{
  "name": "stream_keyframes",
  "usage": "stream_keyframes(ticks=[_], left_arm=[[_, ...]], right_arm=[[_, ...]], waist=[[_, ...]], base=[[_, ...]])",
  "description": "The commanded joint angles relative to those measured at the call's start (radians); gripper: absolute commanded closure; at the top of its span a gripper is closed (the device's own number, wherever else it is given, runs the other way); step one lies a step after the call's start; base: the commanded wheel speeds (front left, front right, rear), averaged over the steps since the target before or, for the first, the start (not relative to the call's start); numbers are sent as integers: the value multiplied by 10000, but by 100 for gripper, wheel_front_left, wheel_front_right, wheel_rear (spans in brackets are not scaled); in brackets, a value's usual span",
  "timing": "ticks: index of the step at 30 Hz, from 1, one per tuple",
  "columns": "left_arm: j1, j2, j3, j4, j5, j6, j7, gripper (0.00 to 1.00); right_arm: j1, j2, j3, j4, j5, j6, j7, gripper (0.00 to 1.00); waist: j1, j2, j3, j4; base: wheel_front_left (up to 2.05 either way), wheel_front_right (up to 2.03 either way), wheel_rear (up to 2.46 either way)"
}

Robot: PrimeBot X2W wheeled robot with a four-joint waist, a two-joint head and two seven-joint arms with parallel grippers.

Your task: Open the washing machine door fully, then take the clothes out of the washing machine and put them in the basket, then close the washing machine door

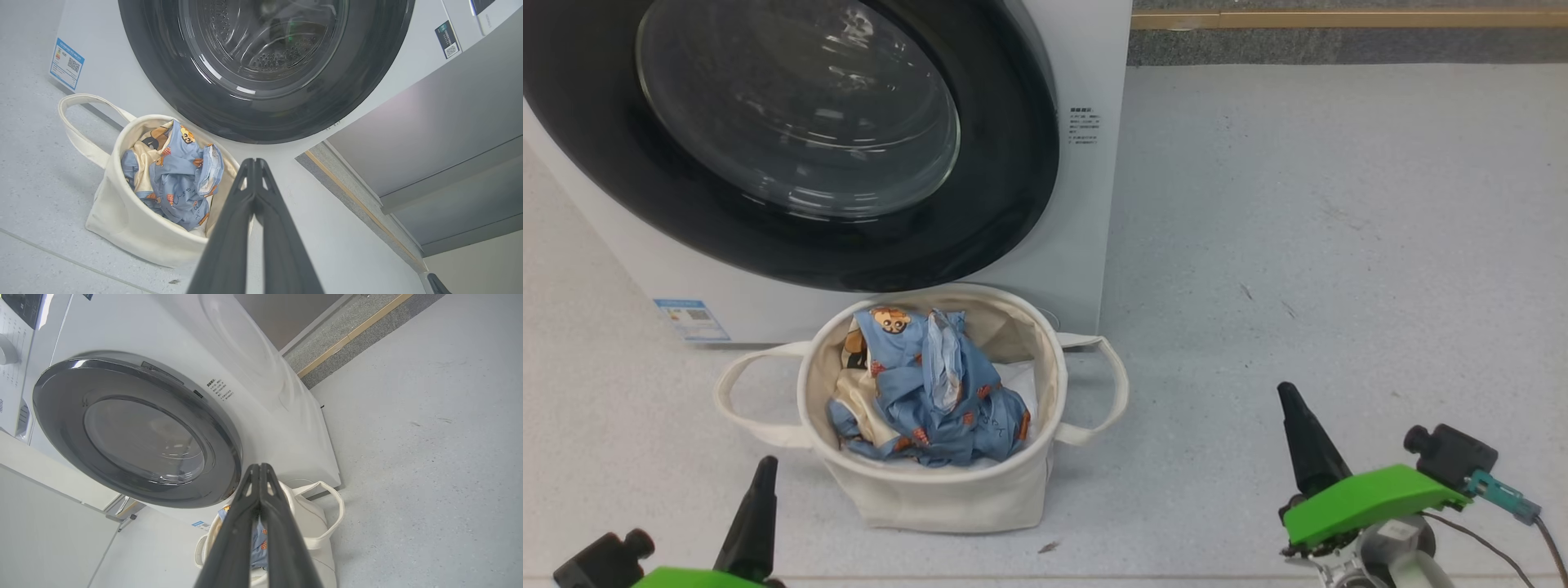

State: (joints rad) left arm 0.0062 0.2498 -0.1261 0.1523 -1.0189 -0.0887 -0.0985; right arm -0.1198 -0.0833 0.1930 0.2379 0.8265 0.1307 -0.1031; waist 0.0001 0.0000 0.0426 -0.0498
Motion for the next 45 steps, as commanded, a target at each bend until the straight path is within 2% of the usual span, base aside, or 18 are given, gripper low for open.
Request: stream_keyframes(ticks=[1, 45], left_arm=[[-508, 41, 329, -234, -206, -56, 66, 100], [-878, -1123, 1501, 452, -3621, -272, 1237, 100]], right_arm=[[-212, -94, -61, -287, 288, 1, 48, 100], [7, -32, -1578, -92, 4969, 1, 1089, 100]], waist=[[-1, 0, -7, 9], [-1, 0, -237, 299]], base=[[0, 0, 0], [0, 0, 0]])
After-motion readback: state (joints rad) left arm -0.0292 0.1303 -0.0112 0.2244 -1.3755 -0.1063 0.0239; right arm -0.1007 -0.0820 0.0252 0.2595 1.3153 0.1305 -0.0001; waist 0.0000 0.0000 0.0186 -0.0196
